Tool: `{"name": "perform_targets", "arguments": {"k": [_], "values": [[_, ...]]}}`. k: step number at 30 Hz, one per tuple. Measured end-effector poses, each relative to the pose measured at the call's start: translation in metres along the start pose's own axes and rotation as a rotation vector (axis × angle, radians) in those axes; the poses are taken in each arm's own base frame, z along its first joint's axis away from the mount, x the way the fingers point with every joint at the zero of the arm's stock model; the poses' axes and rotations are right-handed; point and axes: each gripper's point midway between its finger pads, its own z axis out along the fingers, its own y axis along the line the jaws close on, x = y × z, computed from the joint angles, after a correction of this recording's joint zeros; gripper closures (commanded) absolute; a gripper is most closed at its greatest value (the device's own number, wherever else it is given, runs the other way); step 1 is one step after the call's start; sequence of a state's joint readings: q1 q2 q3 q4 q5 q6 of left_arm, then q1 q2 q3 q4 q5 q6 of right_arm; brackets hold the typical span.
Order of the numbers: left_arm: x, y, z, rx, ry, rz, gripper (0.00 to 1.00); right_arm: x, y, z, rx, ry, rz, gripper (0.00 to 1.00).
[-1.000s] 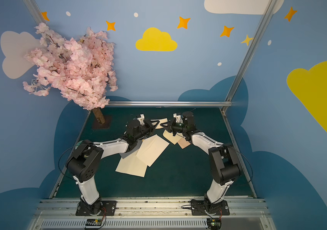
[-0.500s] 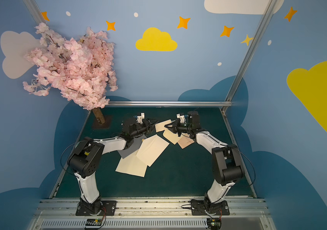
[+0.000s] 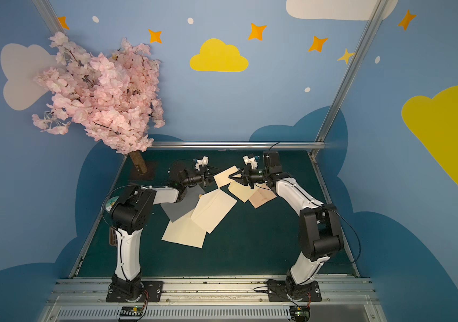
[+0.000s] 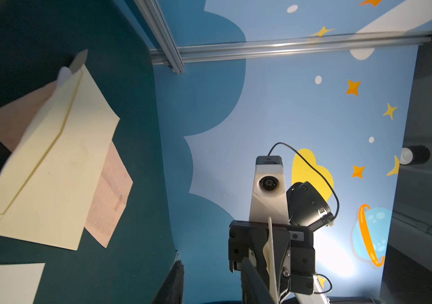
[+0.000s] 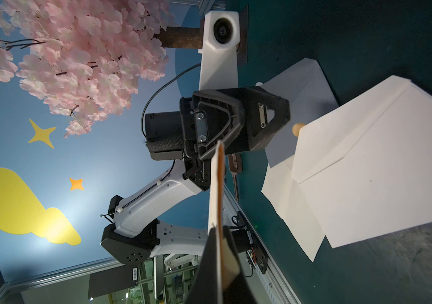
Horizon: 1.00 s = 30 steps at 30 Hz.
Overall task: Fold the letter paper in half and place it into the envelope
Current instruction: Fold the letter paper at the center of the board.
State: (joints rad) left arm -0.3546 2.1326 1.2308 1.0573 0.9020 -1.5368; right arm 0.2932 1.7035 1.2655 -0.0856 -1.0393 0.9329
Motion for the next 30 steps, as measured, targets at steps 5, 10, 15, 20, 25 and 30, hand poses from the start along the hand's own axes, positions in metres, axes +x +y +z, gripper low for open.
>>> {"name": "perform_targets", "arguments": {"k": [5,10,15,20,25,30], "values": [[0.007,-0.009,-0.002,-0.001,0.026,0.03,0.52,-0.002,0.002,-0.001,0.011,0.019,-0.014,1.0],[0.016,-0.02,-0.01,-0.033,0.022,0.074,0.3,-0.005,-0.007,-0.002,0.031,0.03,-0.003,1.0],[0.02,-0.036,-0.015,-0.06,0.006,0.139,0.0,-0.006,-0.016,-0.002,0.045,0.036,0.013,1.0],[0.022,-0.034,-0.016,-0.082,0.006,0.159,0.0,-0.01,-0.019,0.0,0.045,0.036,0.019,1.0],[0.022,-0.027,-0.017,-0.101,0.009,0.153,0.0,-0.011,-0.018,0.001,0.04,0.037,0.015,1.0],[0.023,-0.026,-0.016,-0.102,0.025,0.162,0.04,-0.014,-0.011,0.001,0.023,0.043,-0.001,1.0]]}}
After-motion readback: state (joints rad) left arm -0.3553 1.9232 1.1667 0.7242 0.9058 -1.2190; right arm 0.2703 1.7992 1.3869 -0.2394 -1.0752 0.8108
